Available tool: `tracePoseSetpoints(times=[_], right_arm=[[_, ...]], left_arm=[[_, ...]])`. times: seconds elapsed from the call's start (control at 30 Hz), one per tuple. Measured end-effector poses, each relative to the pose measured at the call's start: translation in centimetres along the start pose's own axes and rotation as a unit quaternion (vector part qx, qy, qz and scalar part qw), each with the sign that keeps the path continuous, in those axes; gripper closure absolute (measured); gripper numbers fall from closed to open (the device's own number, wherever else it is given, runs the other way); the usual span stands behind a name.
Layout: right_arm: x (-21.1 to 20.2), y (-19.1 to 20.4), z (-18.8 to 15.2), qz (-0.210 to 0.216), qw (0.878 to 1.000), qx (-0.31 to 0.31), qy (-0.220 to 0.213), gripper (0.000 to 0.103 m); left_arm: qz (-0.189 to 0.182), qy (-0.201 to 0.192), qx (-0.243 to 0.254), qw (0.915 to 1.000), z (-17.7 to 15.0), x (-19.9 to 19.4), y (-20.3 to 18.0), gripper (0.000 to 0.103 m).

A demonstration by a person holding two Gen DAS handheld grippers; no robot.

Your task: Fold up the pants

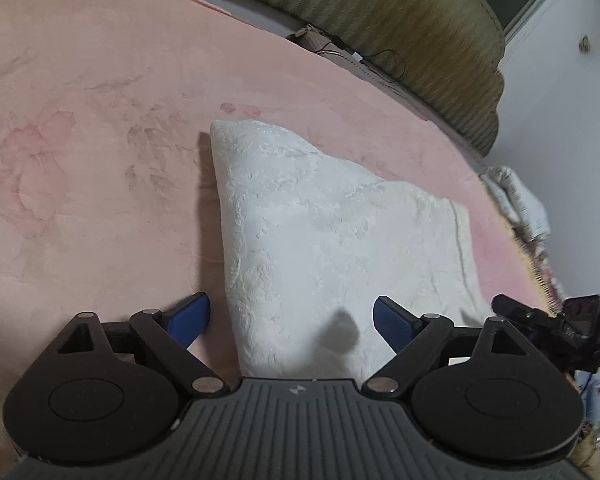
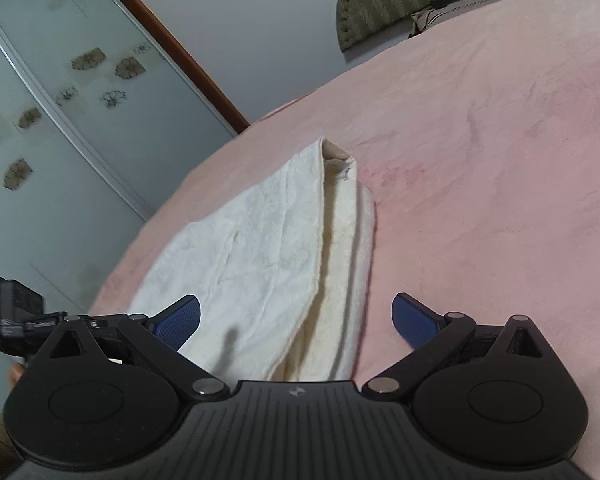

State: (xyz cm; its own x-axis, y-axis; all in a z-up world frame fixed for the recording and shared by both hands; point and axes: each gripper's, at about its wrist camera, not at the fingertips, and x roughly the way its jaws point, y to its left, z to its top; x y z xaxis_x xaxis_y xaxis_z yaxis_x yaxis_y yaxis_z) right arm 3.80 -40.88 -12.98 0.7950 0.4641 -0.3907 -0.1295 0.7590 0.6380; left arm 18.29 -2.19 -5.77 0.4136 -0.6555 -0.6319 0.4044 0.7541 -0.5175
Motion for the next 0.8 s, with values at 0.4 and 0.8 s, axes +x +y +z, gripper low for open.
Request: tracePoseSetpoints(times=[0.4, 0.8], right_arm=[[5.0, -1.0, 3.3, 0.063, 0.997, 0.010, 0.053, 0.026], [3.6, 2.0, 2.7, 0.043, 0.998, -0.031, 0.022, 0.081]], left_arm=[[-0.137, 0.031, -0.124, 0.9823, 3.0, 4.2, 3.4, 0.011], [-0.011, -0.027, 0.039, 0.9988, 1.5, 2.7, -2.2, 0.088]])
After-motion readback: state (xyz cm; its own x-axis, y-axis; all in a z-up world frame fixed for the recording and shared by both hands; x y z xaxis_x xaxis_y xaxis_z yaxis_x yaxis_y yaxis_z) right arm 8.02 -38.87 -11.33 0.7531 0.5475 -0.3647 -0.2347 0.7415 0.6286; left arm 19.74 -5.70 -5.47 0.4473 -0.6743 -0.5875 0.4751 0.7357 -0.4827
